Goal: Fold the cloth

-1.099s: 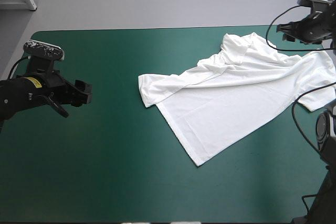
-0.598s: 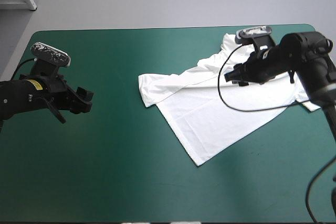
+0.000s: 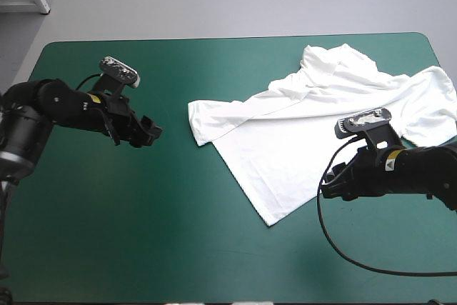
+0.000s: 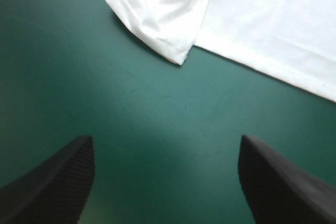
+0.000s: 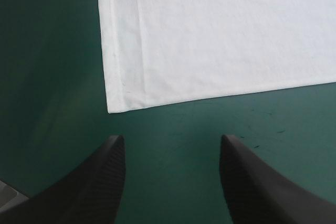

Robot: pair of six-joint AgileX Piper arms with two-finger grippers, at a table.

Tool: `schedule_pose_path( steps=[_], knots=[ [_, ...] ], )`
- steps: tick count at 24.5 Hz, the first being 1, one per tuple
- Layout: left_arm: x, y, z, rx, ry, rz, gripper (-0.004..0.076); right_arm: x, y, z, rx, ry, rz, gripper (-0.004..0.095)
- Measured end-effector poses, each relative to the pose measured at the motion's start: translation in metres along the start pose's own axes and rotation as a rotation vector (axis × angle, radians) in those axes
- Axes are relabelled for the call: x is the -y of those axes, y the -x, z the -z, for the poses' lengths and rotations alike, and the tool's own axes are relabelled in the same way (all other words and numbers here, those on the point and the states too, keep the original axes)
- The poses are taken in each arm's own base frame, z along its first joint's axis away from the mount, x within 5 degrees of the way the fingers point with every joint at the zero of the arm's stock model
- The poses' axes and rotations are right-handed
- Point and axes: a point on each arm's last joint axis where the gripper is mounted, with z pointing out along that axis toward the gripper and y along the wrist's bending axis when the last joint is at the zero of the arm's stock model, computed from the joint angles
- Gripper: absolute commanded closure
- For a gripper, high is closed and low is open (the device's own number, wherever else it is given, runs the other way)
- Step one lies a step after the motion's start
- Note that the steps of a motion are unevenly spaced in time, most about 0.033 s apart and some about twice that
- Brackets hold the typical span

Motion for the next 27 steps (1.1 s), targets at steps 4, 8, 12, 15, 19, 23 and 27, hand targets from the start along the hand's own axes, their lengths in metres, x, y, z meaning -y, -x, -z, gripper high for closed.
schedule_pose_path(
  steps=[4, 8, 12, 15, 19, 23, 27],
  knots=[
    [0.009, 0.014, -0.064, -0.094, -0.022, -0.118, 0.0167, -0.003, -0.002, 0.005, 0.015, 0.028, 0.005, 0.0395],
    [0.022, 0.02, -0.115, -0.151, -0.018, -0.208, 0.0167, -0.005, -0.002, 0.005, 0.016, 0.052, 0.011, 0.0395],
    [0.019, 0.018, -0.162, -0.18, -0.013, -0.221, 0.0167, -0.006, -0.007, -0.001, -0.007, 0.066, 0.008, 0.0396],
    [0.014, 0.018, -0.182, -0.165, 0.016, -0.243, 0.0167, -0.003, -0.021, -0.016, -0.069, 0.071, 0.005, 0.0395],
    [0.008, 0.017, -0.199, -0.157, 0.052, -0.272, 0.0167, 0.0, -0.033, -0.03, -0.132, 0.073, 0.011, 0.0395],
    [0.005, 0.016, -0.212, -0.151, 0.062, -0.277, 0.0167, 0.0, -0.035, -0.033, -0.136, 0.075, 0.024, 0.0395],
    [0.004, 0.015, -0.221, -0.151, 0.061, -0.275, 0.0169, 0.0, -0.034, -0.033, -0.124, 0.076, 0.04, 0.0395]
  ],
)
